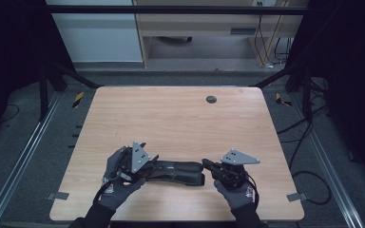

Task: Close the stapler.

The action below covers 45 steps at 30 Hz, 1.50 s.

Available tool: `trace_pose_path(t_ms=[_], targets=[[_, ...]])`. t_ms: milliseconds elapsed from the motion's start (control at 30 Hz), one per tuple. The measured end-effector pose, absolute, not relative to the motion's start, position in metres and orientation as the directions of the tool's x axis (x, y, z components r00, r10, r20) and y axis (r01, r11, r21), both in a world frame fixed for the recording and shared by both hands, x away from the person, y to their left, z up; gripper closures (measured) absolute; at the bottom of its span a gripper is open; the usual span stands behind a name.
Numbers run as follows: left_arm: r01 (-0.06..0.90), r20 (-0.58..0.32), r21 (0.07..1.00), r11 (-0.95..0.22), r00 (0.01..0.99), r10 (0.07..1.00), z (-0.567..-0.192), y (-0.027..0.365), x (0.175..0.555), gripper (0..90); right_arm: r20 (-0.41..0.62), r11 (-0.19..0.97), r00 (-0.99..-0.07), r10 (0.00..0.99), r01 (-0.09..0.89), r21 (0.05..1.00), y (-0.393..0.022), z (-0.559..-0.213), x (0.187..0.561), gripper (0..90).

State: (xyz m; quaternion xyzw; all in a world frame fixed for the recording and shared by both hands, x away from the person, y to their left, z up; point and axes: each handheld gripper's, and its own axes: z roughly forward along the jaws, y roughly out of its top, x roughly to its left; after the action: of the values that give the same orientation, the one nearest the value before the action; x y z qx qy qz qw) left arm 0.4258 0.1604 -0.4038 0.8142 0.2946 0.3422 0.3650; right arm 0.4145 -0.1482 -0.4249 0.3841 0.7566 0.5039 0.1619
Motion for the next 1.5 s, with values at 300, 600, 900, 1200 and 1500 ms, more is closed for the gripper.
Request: trace_pose_path(t_ms=[300,600,900,1200,1500], targets=[[0.281,0.318,0.803,-0.525,0.543,0.777,-0.409,0.194,0.426,42.7,0.143,0.220,-0.669,0.729,0.427,0.877,-0.140,-0.428,0.413,90.0],[0.316,0.281,0.821,-0.476,0.502,0.818,-0.416,0.219,0.422,42.7,0.138,0.235,-0.665,0.734,0.440,0.867,-0.138,-0.433,0.414,90.0],[0.364,0.259,0.822,-0.439,0.448,0.856,-0.433,0.246,0.411,41.5,0.156,0.238,-0.643,0.750,0.482,0.843,-0.139,-0.444,0.417,90.0],[0.392,0.248,0.816,-0.425,0.427,0.870,-0.442,0.258,0.410,40.2,0.164,0.240,-0.637,0.754,0.498,0.833,-0.139,-0.450,0.418,90.0],[0.413,0.237,0.809,-0.418,0.421,0.875,-0.449,0.261,0.412,39.8,0.153,0.231,-0.647,0.747,0.468,0.853,-0.139,-0.442,0.417,90.0]])
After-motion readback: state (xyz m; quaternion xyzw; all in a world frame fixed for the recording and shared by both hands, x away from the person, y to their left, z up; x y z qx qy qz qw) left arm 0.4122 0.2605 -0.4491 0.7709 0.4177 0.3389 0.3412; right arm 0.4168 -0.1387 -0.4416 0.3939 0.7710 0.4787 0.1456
